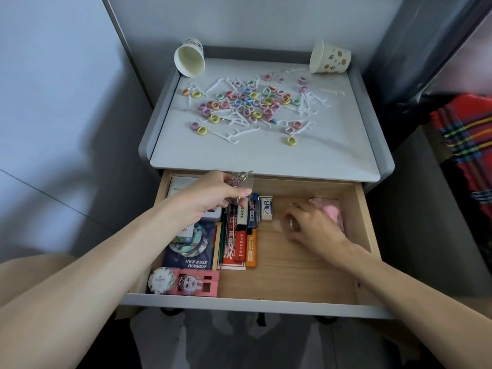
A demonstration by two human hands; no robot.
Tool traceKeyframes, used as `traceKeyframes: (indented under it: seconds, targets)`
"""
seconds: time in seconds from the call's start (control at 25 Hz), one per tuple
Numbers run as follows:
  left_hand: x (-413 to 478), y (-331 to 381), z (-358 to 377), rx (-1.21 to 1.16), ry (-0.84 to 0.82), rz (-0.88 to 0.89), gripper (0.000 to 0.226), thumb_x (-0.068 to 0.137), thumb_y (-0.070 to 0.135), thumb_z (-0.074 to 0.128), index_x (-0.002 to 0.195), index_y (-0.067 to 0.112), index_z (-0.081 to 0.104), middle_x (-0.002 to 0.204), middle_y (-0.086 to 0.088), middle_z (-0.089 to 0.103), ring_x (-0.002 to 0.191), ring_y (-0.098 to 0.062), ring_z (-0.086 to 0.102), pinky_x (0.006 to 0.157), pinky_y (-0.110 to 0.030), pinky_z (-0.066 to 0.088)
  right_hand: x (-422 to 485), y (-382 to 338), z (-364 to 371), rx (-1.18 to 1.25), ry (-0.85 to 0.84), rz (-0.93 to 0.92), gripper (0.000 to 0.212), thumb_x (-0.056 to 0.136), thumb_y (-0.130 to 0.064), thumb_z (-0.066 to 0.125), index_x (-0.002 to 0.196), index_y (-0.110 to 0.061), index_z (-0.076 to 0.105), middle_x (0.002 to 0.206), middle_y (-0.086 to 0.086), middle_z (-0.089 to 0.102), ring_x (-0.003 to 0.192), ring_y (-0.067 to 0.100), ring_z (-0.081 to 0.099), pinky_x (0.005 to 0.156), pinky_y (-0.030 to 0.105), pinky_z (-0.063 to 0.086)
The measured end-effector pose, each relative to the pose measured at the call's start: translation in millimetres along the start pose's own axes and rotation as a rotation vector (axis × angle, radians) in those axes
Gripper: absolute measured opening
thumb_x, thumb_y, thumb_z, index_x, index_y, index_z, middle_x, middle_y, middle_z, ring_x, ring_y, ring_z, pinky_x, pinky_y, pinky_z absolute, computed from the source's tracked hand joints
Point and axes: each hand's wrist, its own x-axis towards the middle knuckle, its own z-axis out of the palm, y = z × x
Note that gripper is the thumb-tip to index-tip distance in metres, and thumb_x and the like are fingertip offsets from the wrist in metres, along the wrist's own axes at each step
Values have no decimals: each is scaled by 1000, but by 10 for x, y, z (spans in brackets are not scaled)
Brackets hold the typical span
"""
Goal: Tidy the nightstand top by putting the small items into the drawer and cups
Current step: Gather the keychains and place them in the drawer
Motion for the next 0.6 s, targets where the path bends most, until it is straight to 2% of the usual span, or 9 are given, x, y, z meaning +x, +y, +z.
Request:
traceKeyframes:
  seconds: [0.12,0.24,0.4,0.52,0.6]
  targets:
    - [12,-1,11,3,-4,0,30,91,26,70,102,-2,70,94,-15,75,51,-9,36,51,-25,26,-5,-25,10,53,1,-24,21,75,-16,74,96,-15,68,105,1,64,94,25,64,78,37,53]
    - [13,-10,16,6,-2,7,29,92,24,69,102,-3,69,88,-12,74,44,-2,42,53,-25,30,31,-19,11,67,-61,-11,28,75,-13,75,101,-15,68,110,2,64,98,24,65,81,38,53]
    - [9,-15,21,10,-9,17,27,93,21,68,105,-3,68,85,-7,72,38,5,43,53,-24,30,99,24,-10,9,10,-19,25,72,-10,76,95,-16,68,103,0,65,94,24,64,80,34,50]
    - [-10,-4,22,95,-93,27,20,93,22,67,101,3,68,88,-10,74,39,7,47,56,-22,33,121,7,-49,-71,9,-12,24,75,-13,74,98,-16,69,105,1,63,97,24,63,79,31,48]
    - [-40,10,33,148,-177,20,16,93,22,68,98,7,68,88,-10,74,39,8,48,55,-17,35,102,-60,-128,19,49,18,22,79,-18,73,101,-18,69,103,-3,65,95,19,64,77,24,47]
